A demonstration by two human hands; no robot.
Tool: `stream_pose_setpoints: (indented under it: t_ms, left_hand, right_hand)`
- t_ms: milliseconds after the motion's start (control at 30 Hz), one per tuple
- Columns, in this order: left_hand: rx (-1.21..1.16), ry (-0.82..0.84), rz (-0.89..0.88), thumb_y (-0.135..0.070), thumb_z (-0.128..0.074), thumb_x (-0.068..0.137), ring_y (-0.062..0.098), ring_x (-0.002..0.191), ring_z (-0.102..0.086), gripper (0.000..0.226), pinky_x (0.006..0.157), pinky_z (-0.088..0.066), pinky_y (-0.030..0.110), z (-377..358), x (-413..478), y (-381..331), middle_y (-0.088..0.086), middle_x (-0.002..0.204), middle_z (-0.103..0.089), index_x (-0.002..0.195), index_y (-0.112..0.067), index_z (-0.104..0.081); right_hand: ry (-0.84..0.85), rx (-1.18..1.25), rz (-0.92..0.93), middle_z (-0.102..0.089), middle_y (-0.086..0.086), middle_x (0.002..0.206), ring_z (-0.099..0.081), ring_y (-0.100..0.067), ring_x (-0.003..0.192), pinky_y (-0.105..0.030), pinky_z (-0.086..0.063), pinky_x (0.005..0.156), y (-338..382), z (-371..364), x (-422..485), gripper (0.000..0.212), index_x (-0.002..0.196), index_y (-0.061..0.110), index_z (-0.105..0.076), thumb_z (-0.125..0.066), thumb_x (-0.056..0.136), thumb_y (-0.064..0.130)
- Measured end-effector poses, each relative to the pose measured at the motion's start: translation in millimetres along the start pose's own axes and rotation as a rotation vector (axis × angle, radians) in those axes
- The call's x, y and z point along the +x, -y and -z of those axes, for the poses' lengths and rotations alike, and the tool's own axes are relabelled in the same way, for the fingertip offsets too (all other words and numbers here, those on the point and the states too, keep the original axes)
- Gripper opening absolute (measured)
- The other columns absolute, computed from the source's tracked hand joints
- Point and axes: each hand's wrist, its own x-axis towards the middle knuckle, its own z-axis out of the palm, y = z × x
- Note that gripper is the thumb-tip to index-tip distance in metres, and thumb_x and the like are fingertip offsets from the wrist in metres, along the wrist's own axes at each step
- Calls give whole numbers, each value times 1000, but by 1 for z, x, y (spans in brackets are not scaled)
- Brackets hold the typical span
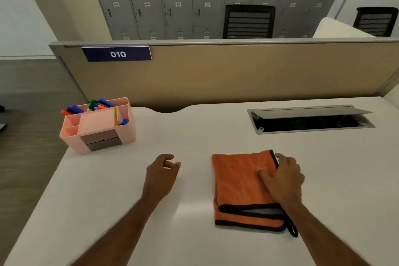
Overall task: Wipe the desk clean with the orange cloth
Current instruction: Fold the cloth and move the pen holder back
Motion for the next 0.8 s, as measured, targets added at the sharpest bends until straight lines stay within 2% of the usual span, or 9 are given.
stream_pose_setpoints:
  t_ms: [100, 200, 267, 367, 467, 533, 600, 700, 800]
  left_hand:
    - [-6, -337, 36, -30, -63, 90, 22, 87, -63, 38, 73, -50, 31, 77, 30, 22, 4, 107, -66, 123, -13, -57]
    - [-121, -735, 66, -41, -62, 83, 33, 113, -54, 59, 95, -46, 43, 146, 73, 48, 17, 126, -53, 127, -5, -47]
    - [-211, -846, 140, -41, -60, 83, 35, 123, -48, 66, 102, -41, 43, 181, 100, 53, 19, 137, -44, 133, -5, -40]
    - [-240, -742, 286, -46, -55, 84, 29, 122, -51, 68, 98, -45, 45, 222, 131, 50, 13, 137, -49, 138, -7, -41]
    - [-199, -500, 293, -35, -48, 91, 28, 94, -52, 48, 72, -45, 33, 243, 147, 53, 13, 106, -56, 127, -3, -54]
    - [-233, -409, 322, -29, -50, 93, 28, 95, -57, 39, 80, -49, 37, 248, 151, 58, 12, 106, -58, 126, -7, -55]
    - [-249, -362, 329, -24, -52, 93, 30, 101, -62, 36, 90, -53, 45, 248, 152, 61, 13, 109, -62, 124, -8, -56]
    - [-228, -310, 344, -17, -53, 89, 33, 99, -66, 38, 77, -56, 45, 254, 153, 60, 15, 111, -66, 125, -4, -55]
    - [-186, -267, 375, -12, -53, 89, 35, 96, -68, 39, 60, -60, 41, 261, 159, 59, 19, 111, -67, 126, -3, -55]
  right_hand:
    - [-54, 40, 153, -53, -13, 125, -49, -31, 116, -50, -37, 98, 34, -6, 1, 54, 127, 15, -53, -70, 80, 37]
    - [47, 120, 339, -55, -5, 126, -49, -23, 115, -41, -39, 99, 80, -27, -9, 44, 122, 20, -56, -69, 82, 32]
    - [110, 208, 417, -54, 1, 124, -50, -18, 113, -38, -40, 97, 117, -47, -15, 41, 122, 23, -56, -68, 84, 34]
    - [237, 390, 474, -56, 3, 119, -53, -12, 103, -33, -44, 92, 178, -80, -20, 41, 120, 21, -57, -70, 84, 34]
    - [401, 657, 345, -60, -2, 114, -57, -15, 97, -22, -45, 83, 250, -94, -23, 41, 119, 12, -58, -70, 86, 34]
    - [560, 746, 190, -60, -4, 122, -57, -19, 108, -28, -46, 92, 297, -99, -27, 47, 128, 14, -53, -63, 90, 40]
    - [643, 749, 133, -54, -7, 136, -52, -24, 122, -36, -44, 100, 332, -102, -30, 50, 139, 20, -44, -57, 94, 39]
    - [698, 658, 325, -37, -7, 153, -38, -25, 136, -38, -38, 104, 366, -102, -35, 55, 148, 23, -29, -51, 99, 29]
    - [725, 561, 449, -30, -7, 156, -33, -27, 140, -40, -34, 108, 388, -105, -35, 61, 152, 18, -22, -48, 99, 34]
